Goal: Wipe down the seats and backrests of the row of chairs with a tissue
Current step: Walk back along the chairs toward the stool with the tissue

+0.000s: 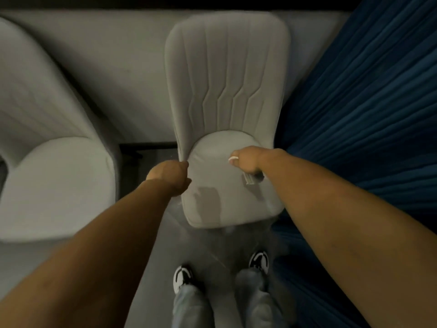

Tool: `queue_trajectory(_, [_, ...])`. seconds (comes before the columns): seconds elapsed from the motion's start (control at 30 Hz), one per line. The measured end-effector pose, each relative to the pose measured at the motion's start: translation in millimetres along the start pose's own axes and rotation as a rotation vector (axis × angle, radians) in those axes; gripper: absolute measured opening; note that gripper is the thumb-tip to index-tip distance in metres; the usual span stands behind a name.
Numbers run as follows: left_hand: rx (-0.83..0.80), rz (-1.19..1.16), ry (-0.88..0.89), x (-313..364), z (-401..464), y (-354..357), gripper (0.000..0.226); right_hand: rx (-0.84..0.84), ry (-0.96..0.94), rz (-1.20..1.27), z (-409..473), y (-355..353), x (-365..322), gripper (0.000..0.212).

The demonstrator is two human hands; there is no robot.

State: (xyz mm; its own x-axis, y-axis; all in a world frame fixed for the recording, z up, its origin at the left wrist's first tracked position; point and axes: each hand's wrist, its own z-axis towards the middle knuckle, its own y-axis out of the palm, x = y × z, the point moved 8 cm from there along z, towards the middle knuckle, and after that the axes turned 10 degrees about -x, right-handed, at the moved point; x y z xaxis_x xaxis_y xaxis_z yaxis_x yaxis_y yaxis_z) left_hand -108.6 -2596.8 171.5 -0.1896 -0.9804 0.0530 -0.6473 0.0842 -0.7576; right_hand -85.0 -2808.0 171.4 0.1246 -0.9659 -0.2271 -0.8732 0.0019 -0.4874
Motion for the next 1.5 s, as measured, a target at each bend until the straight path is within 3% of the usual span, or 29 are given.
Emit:
queue_trajectory(0.27, [0.058, -0.078, -0.122, -63.7, -149.0, -84.5, 0.043, 0.102, -0.048, -0.04, -141.6, -49.9, -95.3, 0.046])
queue_trajectory(0.43, [0.076, -0.098, -0.185, -101.1, -225.9, -107.1, 0.041, 0.189, -0.105, -0.051, -201.3, -71.8, -156.8, 0.026])
queue_trajectory(0.57, [0.111, -0.111, -0.236, -133.6, -273.8, -109.5, 0.045, 0.237, -0.127, -0.083, -226.1, -81.5, -195.5, 0.031])
queue_trajectory(0.83, [0.031, -0.219, -0.432, -172.2, -357.9, -52.9, 0.047, 0.206, -0.212, -0.222, -234.7, -68.5, -238.9, 0.027])
queue_trajectory(1.03, [0.026, -0.348, -0.563, -155.6, -419.6, 9.4, 0.043, 0.139, -0.306, -0.356, -227.1, -37.9, -260.8, 0.018])
queue_trajectory(1.27, [0.012, -0.469, -0.705, -131.8, -490.2, 73.3, 0.052, 0.019, -0.391, -0.492, -219.8, 24.4, -295.6, 0.027])
queue_trajectory(1.5, [0.038, -0.597, -0.83, -144.9, -559.2, 125.8, 0.052, -0.073, -0.541, -0.656, -227.7, 112.0, -388.2, 0.024])
